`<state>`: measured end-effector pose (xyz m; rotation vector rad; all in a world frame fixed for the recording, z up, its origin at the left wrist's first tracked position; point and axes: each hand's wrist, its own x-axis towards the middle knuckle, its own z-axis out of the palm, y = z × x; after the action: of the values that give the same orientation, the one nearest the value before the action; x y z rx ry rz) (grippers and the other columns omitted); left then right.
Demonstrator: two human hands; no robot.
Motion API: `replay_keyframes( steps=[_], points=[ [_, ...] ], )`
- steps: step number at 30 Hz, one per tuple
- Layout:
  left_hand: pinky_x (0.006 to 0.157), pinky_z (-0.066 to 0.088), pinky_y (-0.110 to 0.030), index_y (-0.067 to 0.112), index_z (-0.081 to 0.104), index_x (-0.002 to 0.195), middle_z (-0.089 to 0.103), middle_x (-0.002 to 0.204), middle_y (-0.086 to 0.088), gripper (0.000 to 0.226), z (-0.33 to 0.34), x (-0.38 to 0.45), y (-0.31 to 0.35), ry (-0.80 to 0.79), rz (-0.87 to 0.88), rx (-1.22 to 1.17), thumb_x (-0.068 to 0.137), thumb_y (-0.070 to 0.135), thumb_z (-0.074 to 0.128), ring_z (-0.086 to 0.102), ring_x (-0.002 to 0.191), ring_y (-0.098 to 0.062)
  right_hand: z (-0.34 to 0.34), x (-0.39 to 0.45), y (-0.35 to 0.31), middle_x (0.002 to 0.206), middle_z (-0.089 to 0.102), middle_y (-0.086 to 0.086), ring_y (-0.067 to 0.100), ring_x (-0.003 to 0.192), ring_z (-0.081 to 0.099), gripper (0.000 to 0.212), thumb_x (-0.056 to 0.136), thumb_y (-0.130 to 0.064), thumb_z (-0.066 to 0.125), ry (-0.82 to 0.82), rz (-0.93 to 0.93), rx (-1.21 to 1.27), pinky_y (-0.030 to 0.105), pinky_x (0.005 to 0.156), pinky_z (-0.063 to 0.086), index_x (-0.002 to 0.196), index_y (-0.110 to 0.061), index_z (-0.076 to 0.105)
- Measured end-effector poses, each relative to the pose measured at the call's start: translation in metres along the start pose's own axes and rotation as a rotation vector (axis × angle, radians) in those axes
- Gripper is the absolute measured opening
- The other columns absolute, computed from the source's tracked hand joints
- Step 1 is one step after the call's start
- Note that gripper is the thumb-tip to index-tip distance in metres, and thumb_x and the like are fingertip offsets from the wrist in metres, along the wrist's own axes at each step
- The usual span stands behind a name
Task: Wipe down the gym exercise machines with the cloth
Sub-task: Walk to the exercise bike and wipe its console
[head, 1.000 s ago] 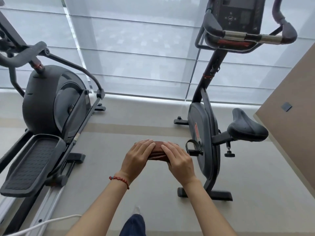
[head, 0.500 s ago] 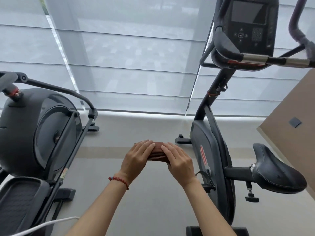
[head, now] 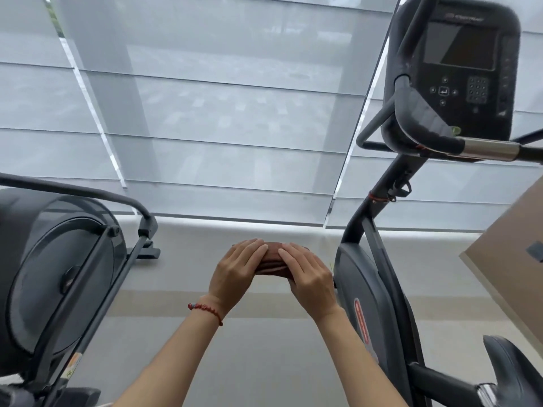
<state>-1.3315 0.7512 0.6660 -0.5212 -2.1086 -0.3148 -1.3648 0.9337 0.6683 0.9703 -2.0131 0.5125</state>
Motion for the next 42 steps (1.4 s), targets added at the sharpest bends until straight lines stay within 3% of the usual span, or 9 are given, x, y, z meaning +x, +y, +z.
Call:
replay_keyframes(
  steps=[7, 18, 28, 35, 42],
  points=[
    [0.093, 0.047, -0.037, 0.003, 0.052, 0.114, 0.068, 0.106, -0.016, 0.027, 0.063, 0.065, -0.045, 0.044, 0.008, 0.0, 0.102, 0.009, 0.028, 0.06, 0.103, -0.028, 0.04, 0.05, 0.082, 0.107, 0.071, 0.011, 0.028, 0.103, 0.067, 0.026, 0.078, 0.006, 0.07, 0.041, -0.041, -0.027, 0.034, 0.094, 0.05, 0.102, -0.001, 0.071],
    [0.089, 0.052, -0.041, 0.003, 0.052, 0.114, 0.067, 0.108, -0.017, 0.024, 0.13, 0.12, -0.101, 0.037, 0.033, -0.044, 0.09, 0.003, 0.048, 0.063, 0.102, -0.03, 0.088, 0.092, 0.154, 0.11, 0.07, 0.012, 0.028, 0.104, 0.067, 0.026, 0.087, 0.003, 0.061, 0.065, -0.038, -0.068, 0.034, 0.095, 0.05, 0.112, -0.004, 0.062],
    [0.093, 0.047, -0.037, 0.003, 0.053, 0.115, 0.067, 0.109, -0.016, 0.025, 0.196, 0.176, -0.183, 0.071, 0.105, -0.119, 0.09, 0.003, 0.048, 0.061, 0.103, -0.029, 0.144, 0.151, 0.206, 0.11, 0.07, 0.011, 0.027, 0.104, 0.067, 0.032, 0.073, 0.005, 0.075, 0.046, 0.01, -0.175, 0.036, 0.091, 0.052, 0.104, -0.001, 0.072],
    [0.087, 0.052, -0.042, 0.003, 0.051, 0.116, 0.067, 0.109, -0.017, 0.025, 0.236, 0.237, -0.256, 0.081, 0.175, -0.176, 0.102, 0.008, 0.031, 0.064, 0.101, -0.032, 0.188, 0.213, 0.245, 0.11, 0.07, 0.012, 0.028, 0.105, 0.067, 0.033, 0.074, 0.008, 0.073, 0.068, 0.037, -0.268, 0.038, 0.088, 0.055, 0.105, -0.001, 0.071],
    [0.091, 0.049, -0.038, 0.004, 0.051, 0.116, 0.067, 0.11, -0.017, 0.025, 0.274, 0.292, -0.304, 0.136, 0.233, -0.262, 0.099, 0.005, 0.033, 0.058, 0.106, -0.028, 0.216, 0.261, 0.282, 0.109, 0.07, 0.011, 0.027, 0.105, 0.066, 0.043, 0.068, 0.01, 0.08, 0.105, 0.054, -0.361, 0.036, 0.09, 0.054, 0.107, -0.003, 0.068]
  ],
)
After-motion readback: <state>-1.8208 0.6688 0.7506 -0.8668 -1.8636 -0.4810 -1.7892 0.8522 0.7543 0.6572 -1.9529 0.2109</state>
